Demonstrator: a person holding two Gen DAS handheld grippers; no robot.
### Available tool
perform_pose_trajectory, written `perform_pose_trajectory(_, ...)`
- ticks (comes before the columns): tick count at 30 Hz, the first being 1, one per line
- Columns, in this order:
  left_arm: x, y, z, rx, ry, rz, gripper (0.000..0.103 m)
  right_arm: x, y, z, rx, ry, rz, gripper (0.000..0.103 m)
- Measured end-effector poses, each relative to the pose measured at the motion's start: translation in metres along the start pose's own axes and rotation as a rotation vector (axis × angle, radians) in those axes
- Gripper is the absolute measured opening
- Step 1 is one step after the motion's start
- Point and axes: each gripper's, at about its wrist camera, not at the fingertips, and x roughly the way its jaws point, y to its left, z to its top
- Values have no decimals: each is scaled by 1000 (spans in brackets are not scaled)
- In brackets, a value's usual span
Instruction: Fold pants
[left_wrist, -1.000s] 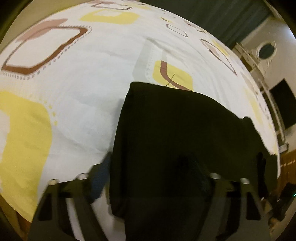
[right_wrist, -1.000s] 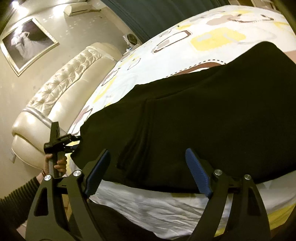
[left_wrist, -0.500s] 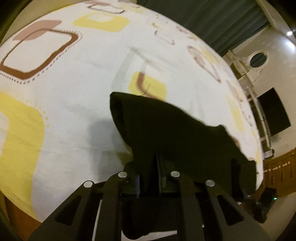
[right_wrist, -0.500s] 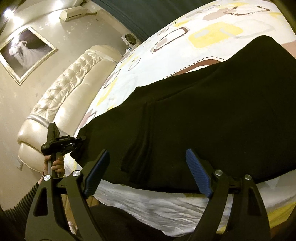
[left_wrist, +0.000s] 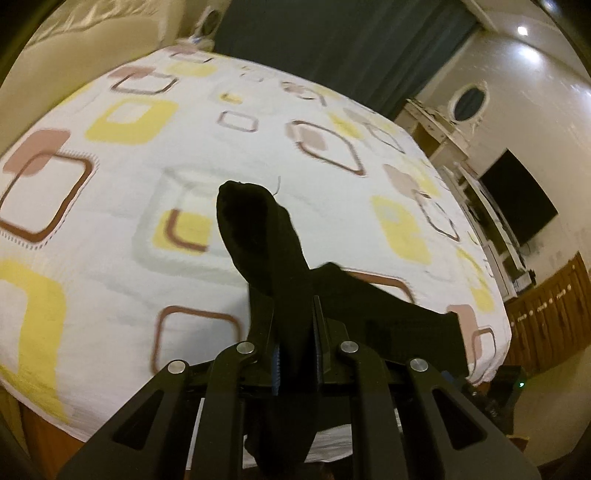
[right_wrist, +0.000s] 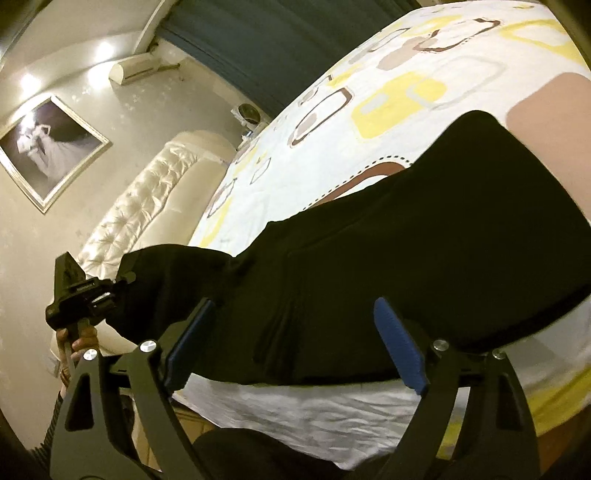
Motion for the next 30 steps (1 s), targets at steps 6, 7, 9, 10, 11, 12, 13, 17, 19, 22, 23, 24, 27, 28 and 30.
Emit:
perform_pose_trajectory(6, 13, -68, -7, 98, 9, -11, 13, -18, -7, 2, 39, -35, 41, 88)
perform_pose_trajectory(7, 15, -76, -10, 109, 12, -11, 13, -21, -8, 2, 47, -41, 46, 88)
perform_pose_trajectory(9, 24, -96, -16, 136, 25, -6, 13, -27, -11, 4, 60, -54, 52, 88)
perform_pose_trajectory(10, 30, -105, -18, 149, 28, -1, 13, -31, -13, 5, 64, -65, 56, 88)
perform_pose_trajectory(11, 33, -113, -21, 161, 29, 1, 13, -33, -14, 5, 68, -70, 59, 88)
perform_pose_trajectory(12, 38, -120, -24, 171, 33, 1, 13, -36, -16, 5, 71, -72, 63, 88)
perform_pose_trajectory(13, 43, -127, -26, 180, 37, 1, 13, -37, -17, 5, 75, -74, 64, 88)
perform_pose_trajectory(17, 68, -157, -42, 222, 41, 42, 13, -41, -24, 3, 101, -85, 64, 88)
perform_pose_trajectory(19, 86, -166, -50, 225, 54, 60, 13, -44, -27, 3, 115, -93, 58, 88)
perform_pose_trajectory(22, 107, -177, -60, 230, 75, 83, 13, -52, -33, 4, 136, -110, 57, 88)
perform_pose_trajectory(23, 116, -182, -64, 241, 80, 102, 13, -54, -35, 4, 143, -117, 56, 88)
perform_pose_trajectory(24, 122, -186, -68, 252, 83, 116, 13, -57, -38, 4, 152, -130, 55, 88)
perform_pose_trajectory(27, 139, -196, -80, 287, 90, 157, 13, -61, -46, 7, 183, -147, 58, 89)
perform_pose_trajectory(28, 145, -200, -85, 302, 90, 175, 13, -61, -48, 6, 192, -152, 60, 89)
perform_pose_trajectory(30, 152, -204, -91, 324, 88, 205, 13, -61, -50, 6, 200, -154, 62, 89)
